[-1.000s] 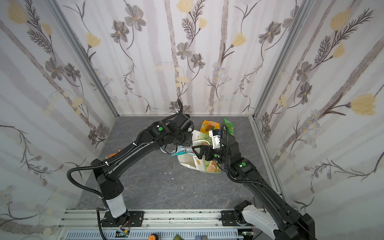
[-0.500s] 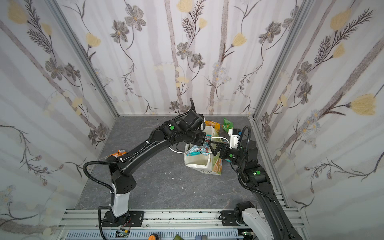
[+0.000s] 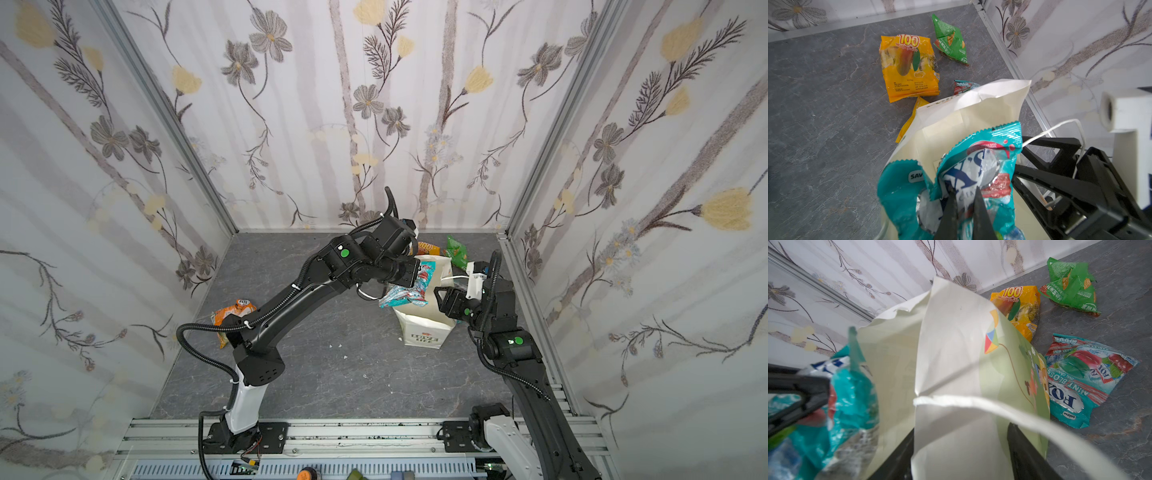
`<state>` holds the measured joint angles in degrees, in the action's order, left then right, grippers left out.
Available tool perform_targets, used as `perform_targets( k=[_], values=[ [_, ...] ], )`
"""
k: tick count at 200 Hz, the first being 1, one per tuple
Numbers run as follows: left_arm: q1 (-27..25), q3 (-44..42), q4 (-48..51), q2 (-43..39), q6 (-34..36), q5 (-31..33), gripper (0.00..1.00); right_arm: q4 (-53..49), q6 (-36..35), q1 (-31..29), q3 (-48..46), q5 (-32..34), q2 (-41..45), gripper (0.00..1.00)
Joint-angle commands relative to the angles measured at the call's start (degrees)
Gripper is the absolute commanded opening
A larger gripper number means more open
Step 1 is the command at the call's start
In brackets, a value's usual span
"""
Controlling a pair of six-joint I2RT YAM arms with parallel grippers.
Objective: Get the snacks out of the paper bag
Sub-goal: 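Hold the paper bag with right gripper while left gripper pulls the FOX'S bag out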
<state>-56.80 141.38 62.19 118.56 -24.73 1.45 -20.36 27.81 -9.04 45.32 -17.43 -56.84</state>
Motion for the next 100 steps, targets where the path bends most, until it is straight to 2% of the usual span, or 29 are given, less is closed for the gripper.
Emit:
perform_targets(
  k=[1,35,69,100],
  values=[
    [-0.15,2.92,4.03,-1.14,1.74,4.49,0.0,-1.3,-1.12,0.03,0.21,0.43,0.01,0.55],
    [-0.66,3.23,5.53,-4.67,2.38,7.35,0.0,0.05,0.81,-0.04,-0.14,-6.74,-0.67,0.4],
    [-1.47,3.17,6.95,-7.05,2.76,9.43,0.0,3.34,4.25,-0.02,-0.44,-16.96,-1.91,0.29],
    [-2.0,3.19,7.35,-8.66,2.89,10.12,0.0,5.31,6.34,-0.05,-0.45,-20.29,-1.99,0.13]
  ],
)
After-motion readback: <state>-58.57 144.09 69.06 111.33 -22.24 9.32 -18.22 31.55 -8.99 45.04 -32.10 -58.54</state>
